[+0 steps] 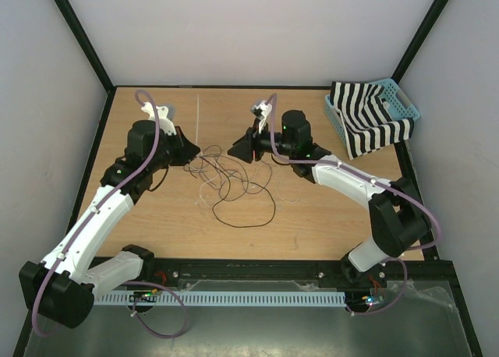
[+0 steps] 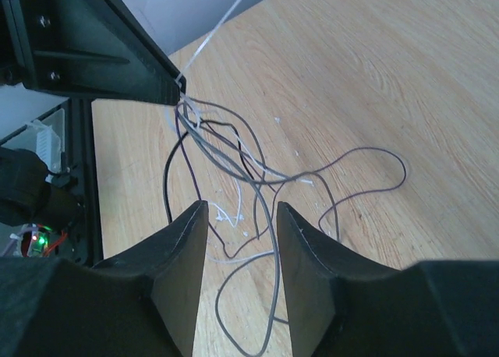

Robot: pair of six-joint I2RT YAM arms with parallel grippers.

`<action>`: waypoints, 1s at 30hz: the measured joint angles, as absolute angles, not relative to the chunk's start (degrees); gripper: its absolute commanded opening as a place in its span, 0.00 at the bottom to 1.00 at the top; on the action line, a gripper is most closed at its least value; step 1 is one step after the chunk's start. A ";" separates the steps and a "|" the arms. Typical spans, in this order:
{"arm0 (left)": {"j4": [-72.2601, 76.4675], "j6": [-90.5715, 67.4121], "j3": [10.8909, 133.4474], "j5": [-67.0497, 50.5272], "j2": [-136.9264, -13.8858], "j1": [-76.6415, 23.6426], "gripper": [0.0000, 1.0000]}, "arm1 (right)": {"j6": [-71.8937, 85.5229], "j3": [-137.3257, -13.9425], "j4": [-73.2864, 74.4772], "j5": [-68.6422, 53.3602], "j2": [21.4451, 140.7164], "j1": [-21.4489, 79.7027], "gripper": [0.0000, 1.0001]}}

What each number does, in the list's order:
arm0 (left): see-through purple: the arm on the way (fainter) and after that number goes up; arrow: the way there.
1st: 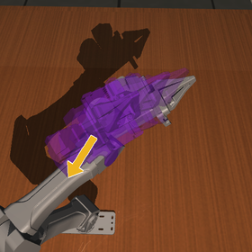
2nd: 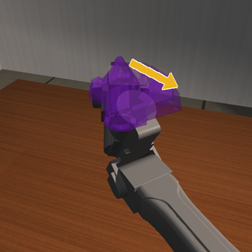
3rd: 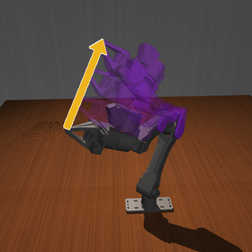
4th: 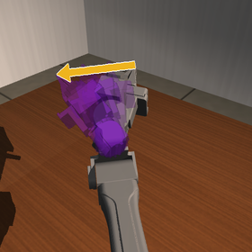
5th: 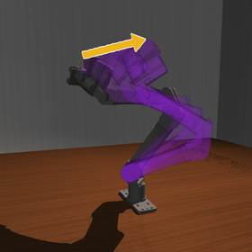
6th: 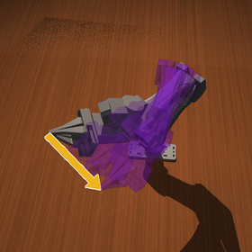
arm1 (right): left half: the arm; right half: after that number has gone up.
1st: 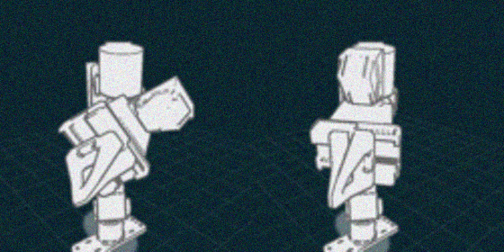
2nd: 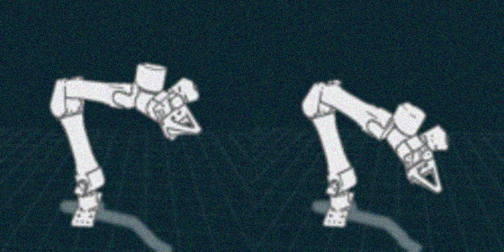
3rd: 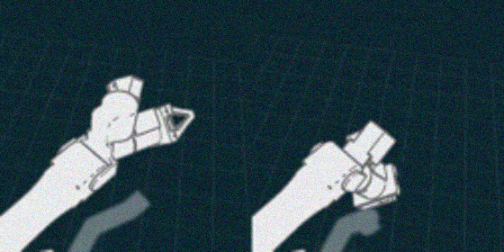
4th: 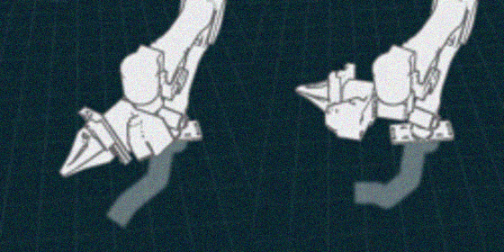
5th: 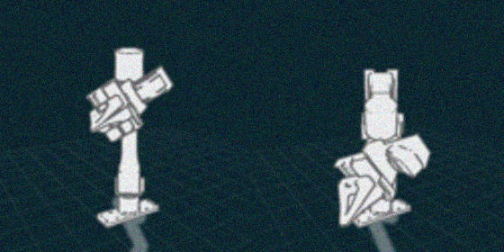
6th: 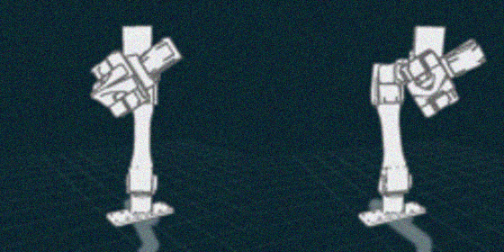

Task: Zip-tie the wires
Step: Adjust the cable at the center of the board, then place the cable at the center of the board.

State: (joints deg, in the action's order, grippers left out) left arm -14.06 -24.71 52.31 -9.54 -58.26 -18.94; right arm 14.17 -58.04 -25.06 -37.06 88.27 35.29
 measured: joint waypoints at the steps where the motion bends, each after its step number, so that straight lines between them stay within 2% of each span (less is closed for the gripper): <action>1: -14.06 -24.71 52.31 -9.65 -58.26 -18.94 0.00 | 14.44 -58.30 -25.23 -36.99 88.47 35.35 0.50; 21: -12.27 -24.77 48.53 -13.85 -56.10 -18.94 0.00 | 36.80 -67.26 -33.71 -27.73 96.64 38.00 0.55; 26: -12.16 -24.75 48.36 -14.61 -56.01 -18.94 0.00 | 38.87 -68.55 -33.93 -27.64 99.29 40.21 0.55; 30: -11.84 -24.75 48.36 -15.03 -56.01 -18.94 0.00 | 39.72 -69.41 -34.00 -27.73 101.03 41.39 0.50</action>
